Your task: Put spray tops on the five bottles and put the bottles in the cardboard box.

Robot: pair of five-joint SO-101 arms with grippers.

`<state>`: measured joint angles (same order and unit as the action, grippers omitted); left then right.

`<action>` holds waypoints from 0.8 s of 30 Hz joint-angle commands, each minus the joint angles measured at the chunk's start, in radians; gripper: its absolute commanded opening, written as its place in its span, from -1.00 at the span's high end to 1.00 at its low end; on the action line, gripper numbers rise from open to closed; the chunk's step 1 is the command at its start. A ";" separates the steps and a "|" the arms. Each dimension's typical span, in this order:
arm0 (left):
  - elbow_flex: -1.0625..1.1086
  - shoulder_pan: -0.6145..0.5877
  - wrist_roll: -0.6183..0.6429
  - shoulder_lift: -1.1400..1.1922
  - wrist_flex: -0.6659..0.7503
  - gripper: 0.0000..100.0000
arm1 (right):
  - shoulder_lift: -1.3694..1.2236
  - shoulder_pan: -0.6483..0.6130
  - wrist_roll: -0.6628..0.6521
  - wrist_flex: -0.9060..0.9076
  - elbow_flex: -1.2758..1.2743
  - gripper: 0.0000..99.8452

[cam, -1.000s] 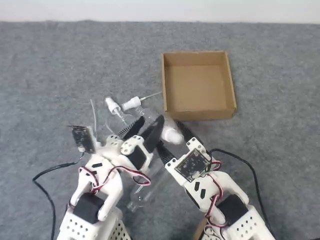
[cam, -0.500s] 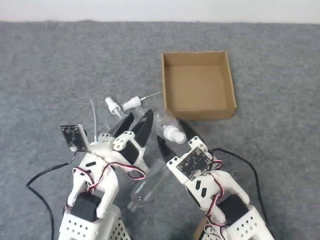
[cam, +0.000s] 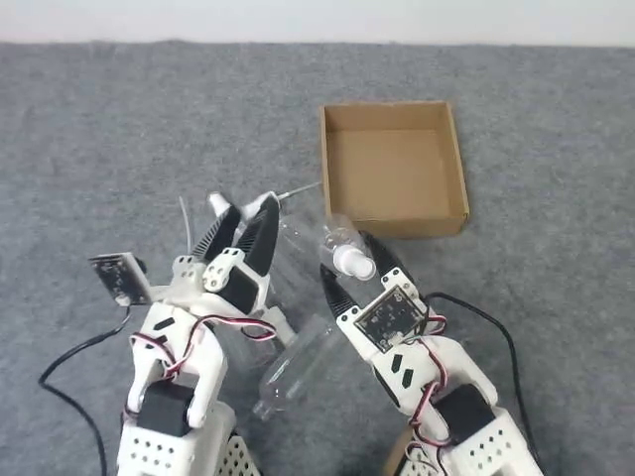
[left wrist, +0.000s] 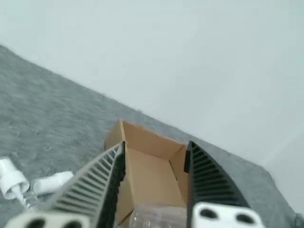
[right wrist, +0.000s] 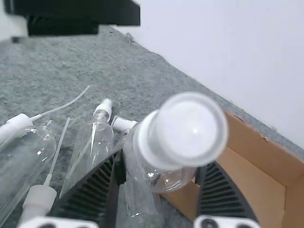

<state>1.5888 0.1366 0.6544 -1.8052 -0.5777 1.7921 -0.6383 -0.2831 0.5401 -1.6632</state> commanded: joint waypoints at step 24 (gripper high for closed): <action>0.096 -0.176 -0.058 -0.020 0.049 0.63 | 0.021 0.012 -0.058 0.007 0.028 0.77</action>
<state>1.6978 -0.0199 0.6099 -1.8052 -0.5562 1.7921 -0.6383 -0.3092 0.5416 -1.6632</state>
